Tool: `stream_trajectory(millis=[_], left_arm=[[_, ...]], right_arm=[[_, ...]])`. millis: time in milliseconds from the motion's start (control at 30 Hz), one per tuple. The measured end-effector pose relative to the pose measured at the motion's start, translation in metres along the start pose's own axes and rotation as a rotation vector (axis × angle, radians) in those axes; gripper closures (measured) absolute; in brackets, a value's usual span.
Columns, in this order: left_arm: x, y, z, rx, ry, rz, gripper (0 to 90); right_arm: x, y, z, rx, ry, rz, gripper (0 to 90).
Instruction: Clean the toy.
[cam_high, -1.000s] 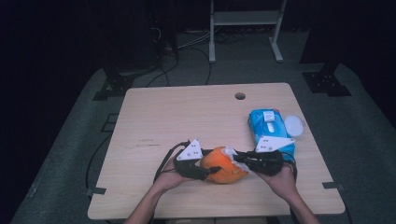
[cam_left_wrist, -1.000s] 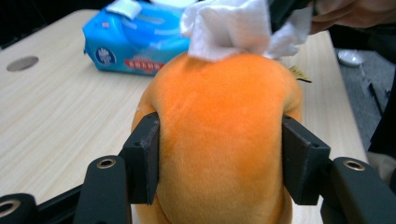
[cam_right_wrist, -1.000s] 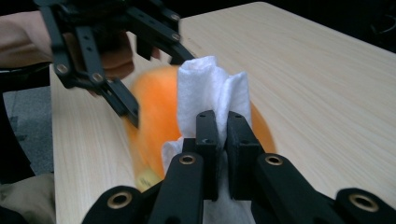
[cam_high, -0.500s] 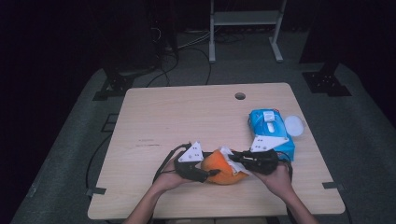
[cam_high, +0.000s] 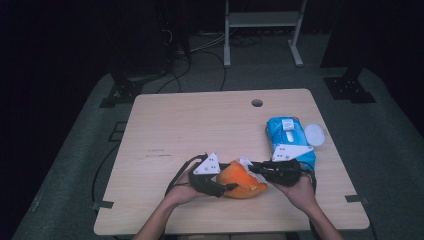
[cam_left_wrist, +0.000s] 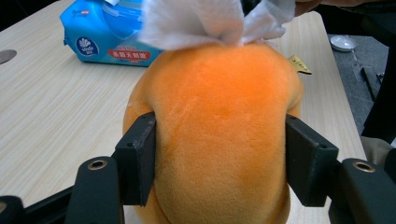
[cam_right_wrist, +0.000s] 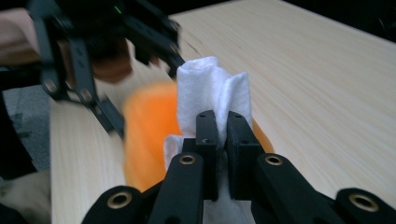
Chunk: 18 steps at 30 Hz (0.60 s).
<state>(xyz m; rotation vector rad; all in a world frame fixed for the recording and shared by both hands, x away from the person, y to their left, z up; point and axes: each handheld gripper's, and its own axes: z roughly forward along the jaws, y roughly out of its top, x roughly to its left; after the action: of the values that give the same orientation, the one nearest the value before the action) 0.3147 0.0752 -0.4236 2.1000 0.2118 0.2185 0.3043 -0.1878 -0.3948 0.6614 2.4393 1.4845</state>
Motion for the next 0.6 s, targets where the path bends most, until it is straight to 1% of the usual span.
stream_trajectory(millis=[33,100,133,167,233,267,333,367,400,433,467,500,533,567,600], left_arm=[[0.0,0.0,0.0,0.0,0.001,-0.001,35.5],[0.002,-0.002,-0.001,0.002,0.001,-0.006,35.4],[0.003,-0.003,-0.001,-0.002,-0.001,-0.015,34.7],[0.004,-0.004,-0.001,-0.002,-0.001,-0.023,31.9],[0.006,-0.004,-0.001,-0.004,-0.001,-0.054,24.3],[0.006,-0.004,0.0,-0.013,-0.002,-0.073,20.0],[0.01,-0.005,-0.001,-0.024,-0.01,-0.134,14.7],[0.012,-0.006,-0.002,-0.021,-0.014,-0.153,11.1],[0.015,-0.008,-0.002,-0.022,-0.021,-0.175,9.7],[0.017,-0.01,-0.002,-0.024,-0.037,-0.211,8.9],[0.021,-0.014,0.001,-0.015,-0.062,-0.25,8.4],[0.023,-0.016,0.003,-0.001,-0.08,-0.274,8.4],[0.023,-0.018,0.005,-0.002,-0.093,-0.286,8.9],[0.023,-0.019,0.006,-0.008,-0.097,-0.282,13.4],[0.022,-0.018,0.005,-0.012,-0.091,-0.268,17.1]], right_arm=[[0.003,0.004,0.004,-0.009,0.01,-0.013,84.0],[0.005,0.007,0.007,-0.001,0.008,-0.031,84.0],[0.004,0.007,0.008,0.004,0.009,-0.031,84.1],[0.002,0.005,0.009,0.006,0.011,-0.022,84.1],[-0.001,0.001,0.01,0.012,0.009,-0.01,84.1],[-0.003,0.0,0.01,0.013,0.006,-0.005,84.1],[-0.006,-0.003,0.009,0.012,0.002,0.005,84.1],[-0.007,-0.004,0.007,0.014,-0.001,0.009,84.1],[-0.007,-0.005,0.006,0.016,-0.006,0.009,84.1],[-0.008,-0.005,0.005,0.015,-0.007,0.009,84.1],[-0.009,-0.006,0.004,0.015,-0.01,0.015,84.1],[-0.01,-0.007,0.002,0.018,-0.01,0.022,84.1],[-0.011,-0.008,0.001,0.018,-0.011,0.026,84.1],[-0.011,-0.009,0.0,0.019,-0.008,0.029,84.1],[-0.012,-0.009,0.0,0.021,-0.01,0.029,84.1]])
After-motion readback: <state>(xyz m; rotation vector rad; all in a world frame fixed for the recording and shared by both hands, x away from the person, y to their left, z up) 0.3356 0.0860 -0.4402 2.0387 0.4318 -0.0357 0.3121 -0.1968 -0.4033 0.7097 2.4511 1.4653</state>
